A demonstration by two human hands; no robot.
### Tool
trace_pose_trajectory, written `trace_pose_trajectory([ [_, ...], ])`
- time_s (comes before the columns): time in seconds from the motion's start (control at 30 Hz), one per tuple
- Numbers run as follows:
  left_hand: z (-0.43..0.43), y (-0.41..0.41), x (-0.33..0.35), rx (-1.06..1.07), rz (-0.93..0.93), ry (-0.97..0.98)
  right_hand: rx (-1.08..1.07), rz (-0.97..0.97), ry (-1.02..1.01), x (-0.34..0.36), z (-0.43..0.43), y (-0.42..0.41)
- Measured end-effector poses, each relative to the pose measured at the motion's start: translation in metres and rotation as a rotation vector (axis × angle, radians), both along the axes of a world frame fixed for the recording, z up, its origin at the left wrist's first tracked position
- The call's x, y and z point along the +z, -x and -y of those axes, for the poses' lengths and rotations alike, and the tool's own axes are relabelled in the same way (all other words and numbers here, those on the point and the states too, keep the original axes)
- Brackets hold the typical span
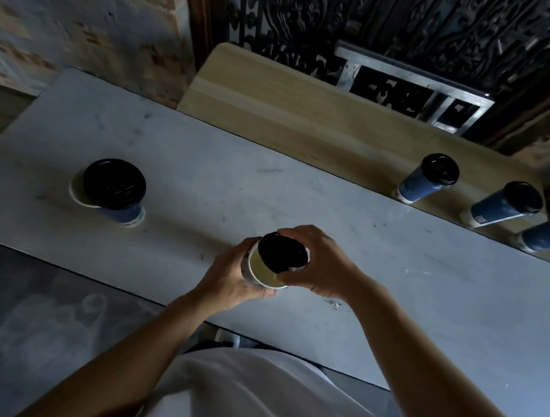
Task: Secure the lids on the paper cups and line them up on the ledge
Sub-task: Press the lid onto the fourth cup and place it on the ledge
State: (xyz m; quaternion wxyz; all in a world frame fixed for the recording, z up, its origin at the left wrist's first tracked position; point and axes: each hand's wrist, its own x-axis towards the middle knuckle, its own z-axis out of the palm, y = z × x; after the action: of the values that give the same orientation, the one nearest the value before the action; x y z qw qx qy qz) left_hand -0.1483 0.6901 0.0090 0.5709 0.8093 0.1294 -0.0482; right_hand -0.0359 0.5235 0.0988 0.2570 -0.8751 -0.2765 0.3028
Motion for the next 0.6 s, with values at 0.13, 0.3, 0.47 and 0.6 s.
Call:
trace_pose_trajectory([
  [0.13, 0.0, 0.004, 0.001, 0.018, -0.007, 0.012, -0.006, 0.157, -0.08, 0.012, 0.0, 0.013],
  [0.3, 0.005, 0.004, 0.009, 0.002, -0.052, 0.001, 0.029, 0.341, -0.076, -0.012, -0.004, 0.044],
  [0.47, 0.001, 0.008, 0.01, -0.016, -0.11, -0.02, 0.038, 0.256, -0.003, -0.025, 0.001, 0.041],
  [0.6, -0.007, 0.012, 0.01, -0.075, -0.178, -0.052, 0.007, 0.122, -0.047, -0.016, 0.011, 0.04],
])
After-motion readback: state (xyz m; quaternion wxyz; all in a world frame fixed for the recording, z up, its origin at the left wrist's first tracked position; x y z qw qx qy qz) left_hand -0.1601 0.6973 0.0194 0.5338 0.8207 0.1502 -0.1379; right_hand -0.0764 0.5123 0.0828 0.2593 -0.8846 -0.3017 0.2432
